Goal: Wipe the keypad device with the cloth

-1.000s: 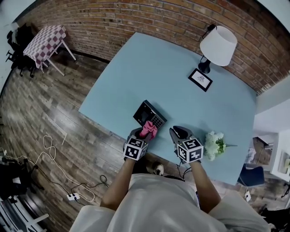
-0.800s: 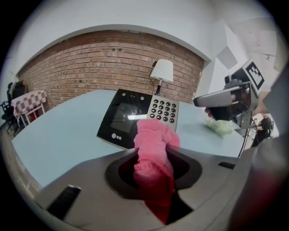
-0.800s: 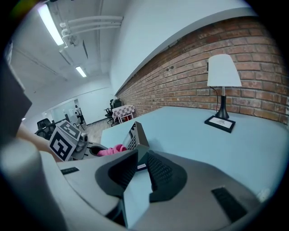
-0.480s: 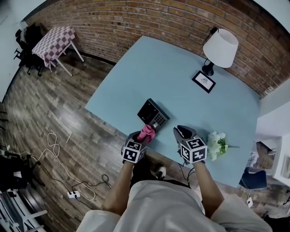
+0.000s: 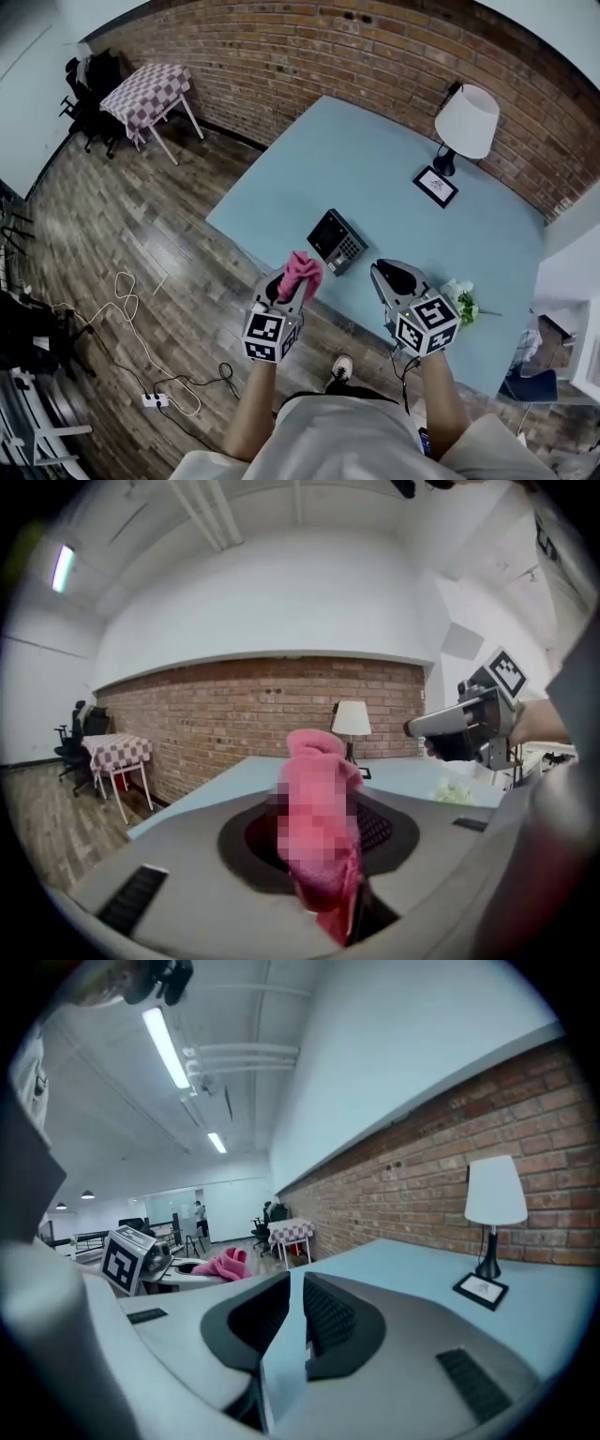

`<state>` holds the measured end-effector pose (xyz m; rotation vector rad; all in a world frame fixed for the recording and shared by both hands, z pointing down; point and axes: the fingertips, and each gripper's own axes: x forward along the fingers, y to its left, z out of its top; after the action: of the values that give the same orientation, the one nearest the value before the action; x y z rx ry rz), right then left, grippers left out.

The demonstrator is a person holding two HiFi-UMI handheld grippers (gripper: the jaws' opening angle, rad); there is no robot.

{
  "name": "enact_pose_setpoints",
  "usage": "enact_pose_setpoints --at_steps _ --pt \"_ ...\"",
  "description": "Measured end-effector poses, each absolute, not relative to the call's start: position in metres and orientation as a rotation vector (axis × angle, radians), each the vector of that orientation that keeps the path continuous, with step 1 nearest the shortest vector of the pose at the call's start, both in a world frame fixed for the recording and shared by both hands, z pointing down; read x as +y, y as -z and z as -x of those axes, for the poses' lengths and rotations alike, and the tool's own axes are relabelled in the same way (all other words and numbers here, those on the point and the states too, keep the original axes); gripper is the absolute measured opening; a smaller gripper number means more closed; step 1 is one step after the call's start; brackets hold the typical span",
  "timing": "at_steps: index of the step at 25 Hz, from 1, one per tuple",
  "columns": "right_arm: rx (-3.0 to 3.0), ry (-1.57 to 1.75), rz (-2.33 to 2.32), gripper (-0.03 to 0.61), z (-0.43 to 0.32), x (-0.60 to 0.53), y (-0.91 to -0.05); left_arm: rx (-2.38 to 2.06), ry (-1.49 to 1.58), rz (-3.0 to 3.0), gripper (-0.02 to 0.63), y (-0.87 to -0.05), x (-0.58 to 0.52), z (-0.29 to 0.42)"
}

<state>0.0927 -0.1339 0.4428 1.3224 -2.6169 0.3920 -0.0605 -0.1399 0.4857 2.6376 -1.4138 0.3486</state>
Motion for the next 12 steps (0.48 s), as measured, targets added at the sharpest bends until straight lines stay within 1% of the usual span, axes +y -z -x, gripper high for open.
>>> enact_pose_setpoints --at_steps 2,6,12 --pt "-2.663 -0.305 -1.32 0.059 -0.081 -0.121 -0.42 -1.443 -0.306 -2.669 0.156 -0.463 -0.126 0.065" --pt "-2.632 -0.251 -1.401 0.02 -0.072 -0.088 -0.391 -1.435 -0.273 -2.713 0.156 -0.433 -0.09 0.074" --pt "-2.576 -0.244 -1.523 0.018 -0.066 -0.022 -0.373 -1.429 -0.247 -2.755 0.155 -0.402 -0.024 0.097"
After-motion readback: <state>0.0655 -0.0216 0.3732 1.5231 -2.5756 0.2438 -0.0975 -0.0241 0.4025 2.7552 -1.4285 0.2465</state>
